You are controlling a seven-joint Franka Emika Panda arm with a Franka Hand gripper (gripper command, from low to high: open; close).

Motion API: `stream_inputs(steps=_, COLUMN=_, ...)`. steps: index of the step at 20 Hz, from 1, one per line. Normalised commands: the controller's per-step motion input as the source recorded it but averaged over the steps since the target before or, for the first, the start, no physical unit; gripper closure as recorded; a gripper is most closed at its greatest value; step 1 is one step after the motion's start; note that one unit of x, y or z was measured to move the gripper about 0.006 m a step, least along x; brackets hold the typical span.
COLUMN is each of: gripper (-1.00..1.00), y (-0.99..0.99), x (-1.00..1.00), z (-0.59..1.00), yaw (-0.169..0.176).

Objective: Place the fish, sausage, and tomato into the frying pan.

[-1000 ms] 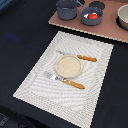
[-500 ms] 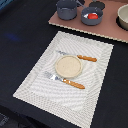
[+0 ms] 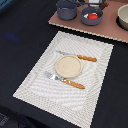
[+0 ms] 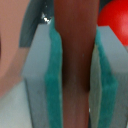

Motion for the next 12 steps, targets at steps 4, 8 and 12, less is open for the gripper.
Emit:
stream_inputs(steps=4, gripper=-1.0, y=0.36, x=0.33, z=0.44, yaw=0.049)
stream_inputs(steps=8, gripper=-1.0, y=0.33, x=0.36, z=0.52, yaw=0.02)
stream_inputs(steps=12, gripper=-1.0, y=0.24, x=0.38, z=0.49, yaw=0.012)
